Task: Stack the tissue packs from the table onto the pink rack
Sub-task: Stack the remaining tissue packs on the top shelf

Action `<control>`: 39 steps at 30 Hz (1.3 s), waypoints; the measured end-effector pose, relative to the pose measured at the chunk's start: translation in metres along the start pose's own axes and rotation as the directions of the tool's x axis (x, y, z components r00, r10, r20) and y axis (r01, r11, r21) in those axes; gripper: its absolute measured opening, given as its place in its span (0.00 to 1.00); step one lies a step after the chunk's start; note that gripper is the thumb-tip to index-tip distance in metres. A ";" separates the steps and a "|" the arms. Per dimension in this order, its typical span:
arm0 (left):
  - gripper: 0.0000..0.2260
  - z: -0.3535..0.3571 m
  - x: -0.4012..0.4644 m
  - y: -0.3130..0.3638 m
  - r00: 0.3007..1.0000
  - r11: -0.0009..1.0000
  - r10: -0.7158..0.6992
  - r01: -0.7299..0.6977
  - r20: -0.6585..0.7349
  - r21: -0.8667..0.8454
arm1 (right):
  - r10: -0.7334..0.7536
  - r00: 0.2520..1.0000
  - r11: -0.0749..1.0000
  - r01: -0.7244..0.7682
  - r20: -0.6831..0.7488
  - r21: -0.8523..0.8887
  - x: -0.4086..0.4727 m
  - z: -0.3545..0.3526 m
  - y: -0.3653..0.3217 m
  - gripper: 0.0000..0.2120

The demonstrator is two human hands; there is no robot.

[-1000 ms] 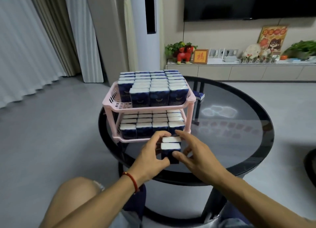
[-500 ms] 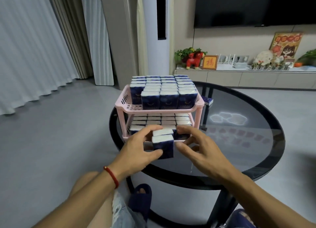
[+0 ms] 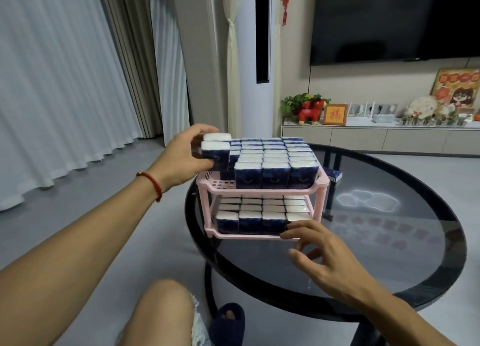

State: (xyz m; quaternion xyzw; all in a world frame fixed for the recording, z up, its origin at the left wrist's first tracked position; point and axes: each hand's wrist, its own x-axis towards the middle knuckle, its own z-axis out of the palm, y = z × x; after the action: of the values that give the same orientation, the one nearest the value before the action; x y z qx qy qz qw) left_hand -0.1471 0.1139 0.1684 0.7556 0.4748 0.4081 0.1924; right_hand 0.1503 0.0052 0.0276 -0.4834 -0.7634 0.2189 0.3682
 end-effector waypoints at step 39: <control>0.51 0.041 0.019 -0.065 0.930 0.984 -0.175 0.153 0.323 0.092 | 0.470 0.811 0.475 -0.564 0.347 0.676 0.164 -0.093 -0.035 0.47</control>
State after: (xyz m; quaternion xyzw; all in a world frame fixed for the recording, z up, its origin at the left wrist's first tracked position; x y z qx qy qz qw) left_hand -0.1463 0.1654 0.1086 0.7767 0.5105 0.2428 0.2779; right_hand 0.1590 0.1350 0.1681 -0.4797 -0.4383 0.6422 0.4066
